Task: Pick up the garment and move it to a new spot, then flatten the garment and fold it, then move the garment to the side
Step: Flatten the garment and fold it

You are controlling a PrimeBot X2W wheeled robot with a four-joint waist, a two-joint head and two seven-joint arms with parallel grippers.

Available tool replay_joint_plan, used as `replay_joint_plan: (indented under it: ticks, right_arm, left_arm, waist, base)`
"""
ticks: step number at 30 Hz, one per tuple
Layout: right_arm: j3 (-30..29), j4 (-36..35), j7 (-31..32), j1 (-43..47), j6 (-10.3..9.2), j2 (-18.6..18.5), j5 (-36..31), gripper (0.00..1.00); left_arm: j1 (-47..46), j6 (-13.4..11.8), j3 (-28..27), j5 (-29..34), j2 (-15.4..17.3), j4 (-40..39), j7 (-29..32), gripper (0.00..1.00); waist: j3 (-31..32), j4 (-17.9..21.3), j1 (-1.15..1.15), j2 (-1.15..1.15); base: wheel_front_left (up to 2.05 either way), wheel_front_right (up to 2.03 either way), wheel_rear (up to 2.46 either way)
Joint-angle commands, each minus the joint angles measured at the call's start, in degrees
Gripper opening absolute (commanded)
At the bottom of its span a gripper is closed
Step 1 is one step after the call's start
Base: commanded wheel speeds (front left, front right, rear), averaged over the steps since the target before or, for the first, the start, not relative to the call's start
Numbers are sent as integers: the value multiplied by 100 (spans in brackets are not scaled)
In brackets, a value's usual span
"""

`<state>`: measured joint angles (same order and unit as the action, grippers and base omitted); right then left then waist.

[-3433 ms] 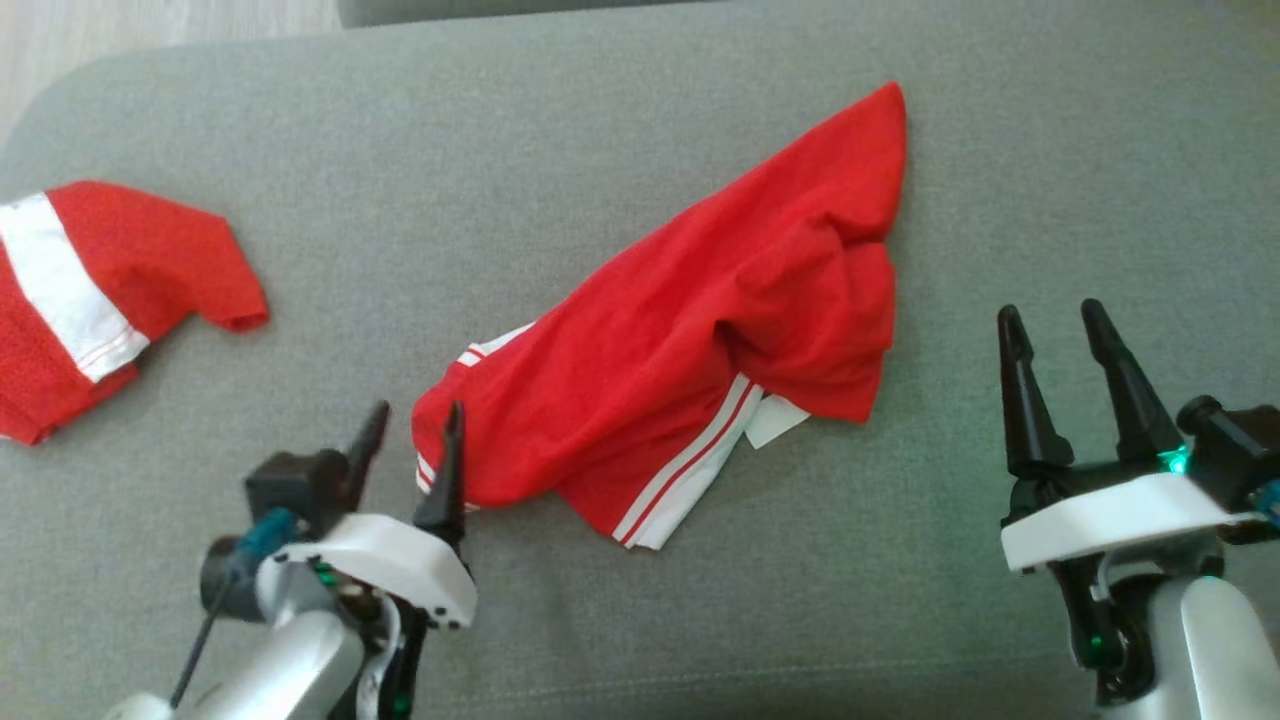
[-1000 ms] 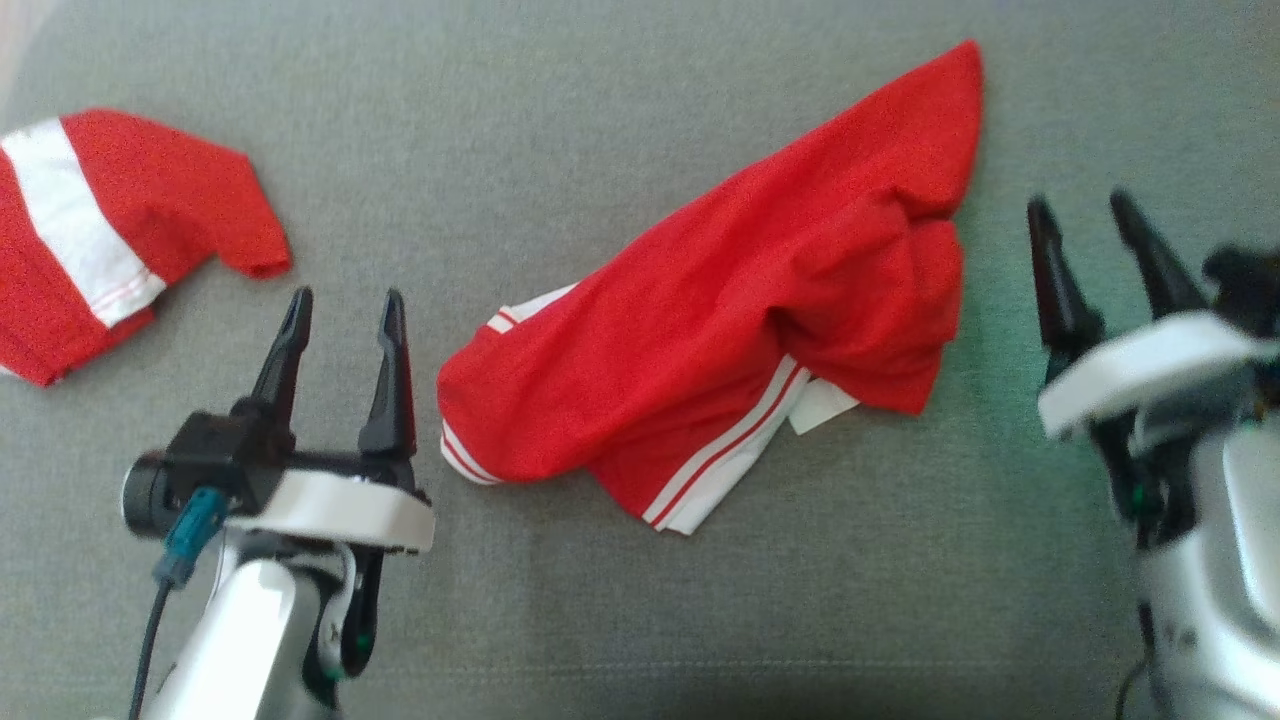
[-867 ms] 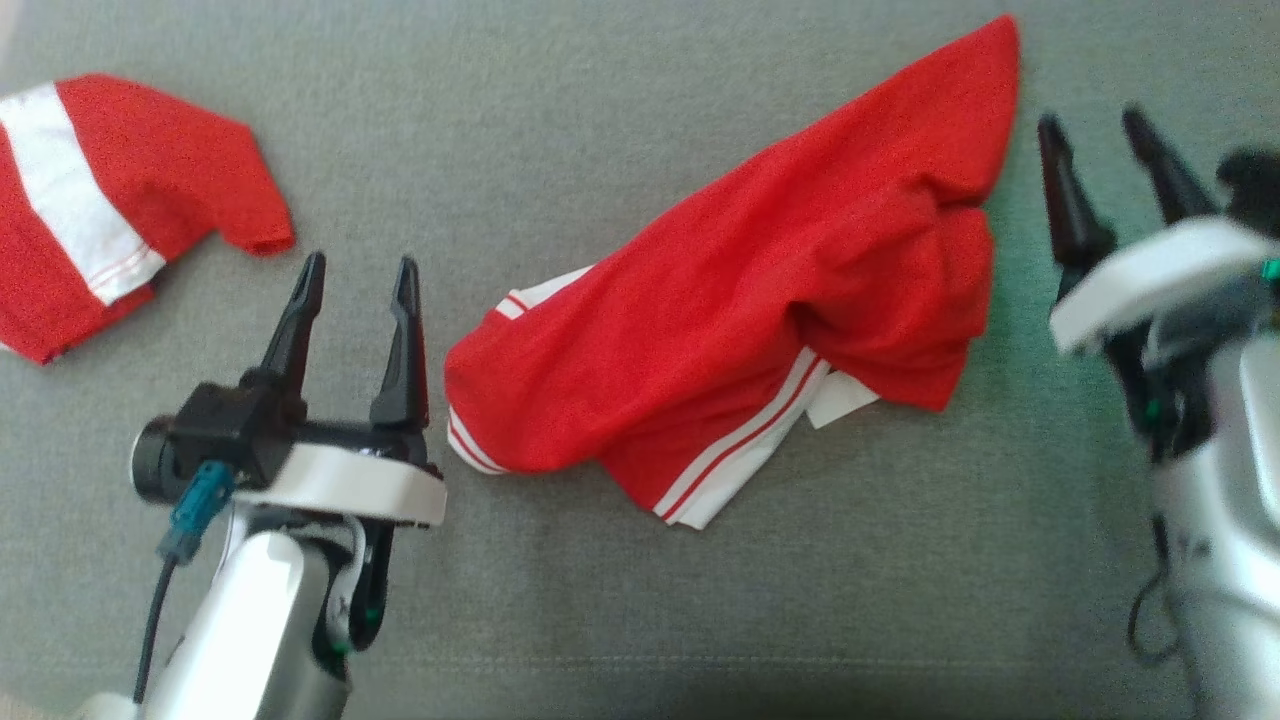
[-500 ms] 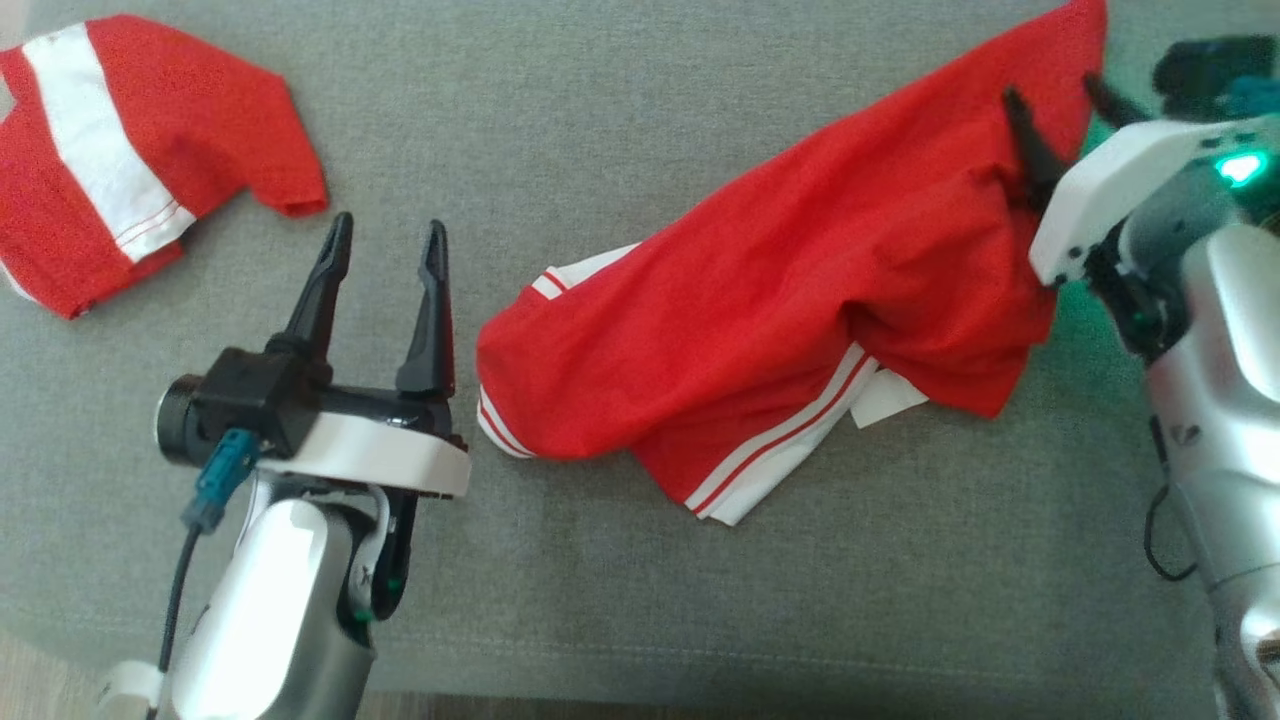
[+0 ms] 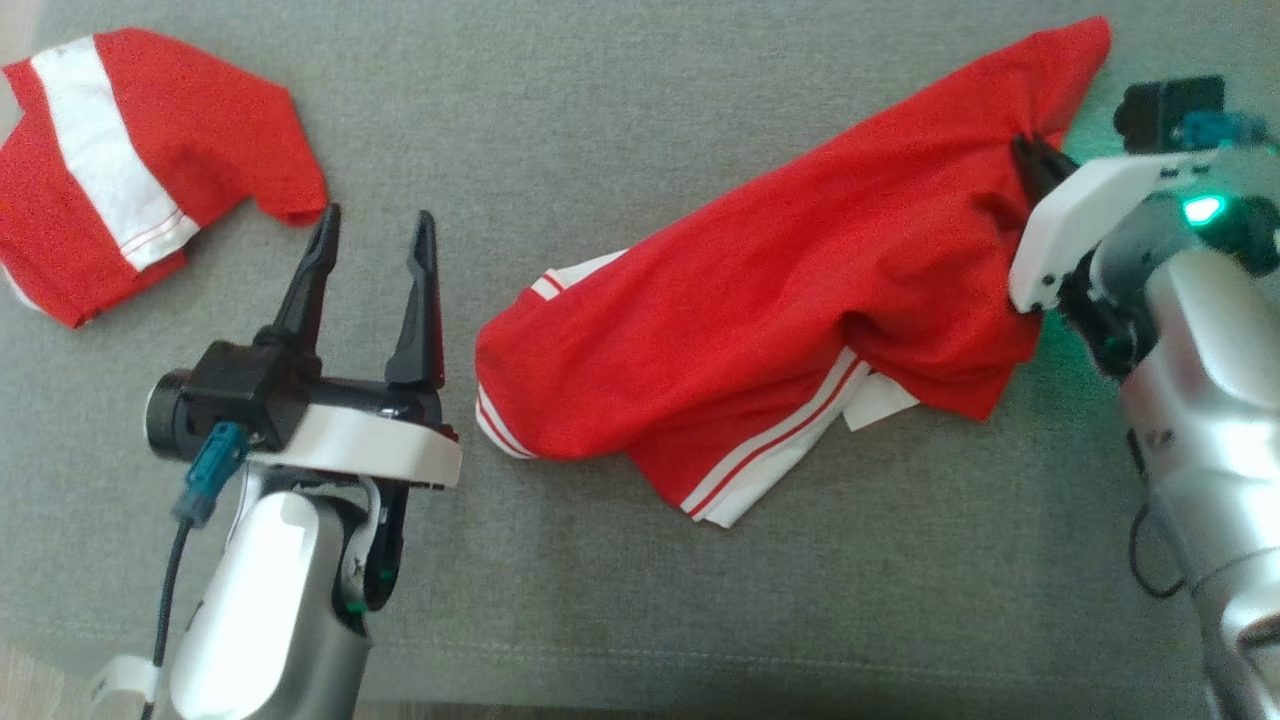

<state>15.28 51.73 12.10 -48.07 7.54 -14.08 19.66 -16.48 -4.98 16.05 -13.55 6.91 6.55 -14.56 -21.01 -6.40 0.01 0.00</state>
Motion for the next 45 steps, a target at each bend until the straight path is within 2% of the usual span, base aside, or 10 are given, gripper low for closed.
replay_joint_plan:
  ticks: [1, 6, 11, 18, 19, 21, 25, 31, 39, 45]
  right_arm:
    - [115, -333, -447, 237, -5, 75, 91, 0]
    - [68, -1007, -1358, 705, -5, 19, 109, 0]
    - [-233, -1988, -2075, 1891, -5, 7, 110, 0]
    - [-940, -2875, -2165, 3650, -5, 366, -60, 0]
    - [-1010, -2934, -2117, 3808, -5, 458, -93, 15]
    - [-1128, -3028, -1998, 4040, -5, 622, -171, 100]
    - [-1242, -3256, -1854, 4264, -5, 834, -293, 100]
    - [-1332, -3869, -1811, 4414, -5, 940, -428, 100]
    - [-1183, -5231, -1479, 4449, -5, 844, -582, 100]
    - [-1161, -5735, -1198, 4506, -5, 808, -591, 100]
  left_arm:
    - [15, 16, -260, 82, 59, -160, -44, 100]
    - [112, 37, -338, 126, 47, -150, -44, 100]
    - [272, 57, -410, 165, 35, -154, -44, 100]
    - [477, 74, -471, 179, 15, -123, -44, 100]
    - [502, 73, -483, 173, 14, -111, -44, 100]
    - [542, 75, -501, 164, 13, -92, -44, 100]
    - [625, 59, -555, 150, 35, -60, -44, 100]
    - [768, 30, -592, 137, 69, -6, -44, 100]
    - [911, -28, -626, 117, 148, -10, -33, 100]
    - [999, -49, -598, 100, 184, -29, 11, 100]
  waist:
    - [80, 81, -1, 0]
    - [206, 181, -1, 0]
    - [366, 288, -1, 0]
    - [524, 398, -1, 0]
    - [540, 413, -1, 0]
    - [565, 430, -1, 0]
    - [608, 481, -1, 0]
    - [751, 530, -1, 0]
    - [930, 595, -1, 0]
    - [1021, 600, -1, 0]
  base:
    - [0, 0, 0]
    - [0, 0, 0]
    - [0, 0, 0]
    - [0, 0, 0]
    - [0, 0, 0]
    - [0, 0, 0]
    - [0, 0, 0]
    - [0, 0, 0]
    - [0, 0, 0]
    - [0, 0, 0]
